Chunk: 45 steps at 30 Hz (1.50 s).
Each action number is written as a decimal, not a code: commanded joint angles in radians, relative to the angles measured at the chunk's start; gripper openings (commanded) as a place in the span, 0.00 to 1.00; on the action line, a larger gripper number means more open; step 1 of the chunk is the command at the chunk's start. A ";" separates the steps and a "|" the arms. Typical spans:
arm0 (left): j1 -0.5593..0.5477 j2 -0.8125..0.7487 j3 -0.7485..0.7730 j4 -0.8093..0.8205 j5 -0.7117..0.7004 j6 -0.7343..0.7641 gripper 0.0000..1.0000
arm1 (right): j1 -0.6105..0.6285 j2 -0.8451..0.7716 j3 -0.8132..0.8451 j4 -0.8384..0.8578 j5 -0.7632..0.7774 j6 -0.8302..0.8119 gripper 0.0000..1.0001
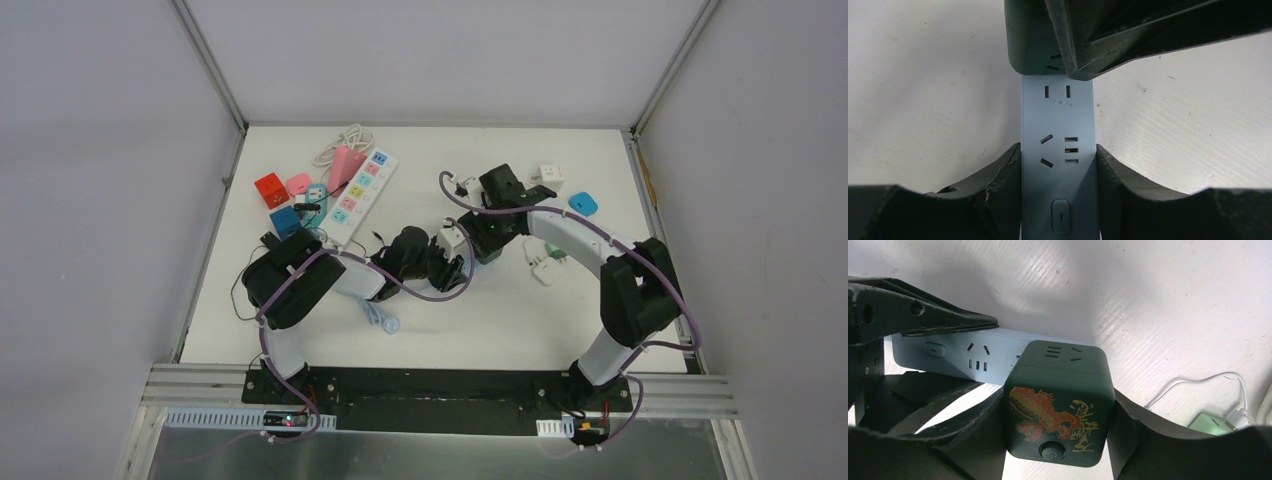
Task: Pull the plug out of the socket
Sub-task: Remove the plug from the socket.
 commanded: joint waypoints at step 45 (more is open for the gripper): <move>0.012 -0.191 0.022 -0.382 -0.149 0.080 0.00 | -0.063 -0.047 0.032 -0.045 -0.006 -0.117 0.00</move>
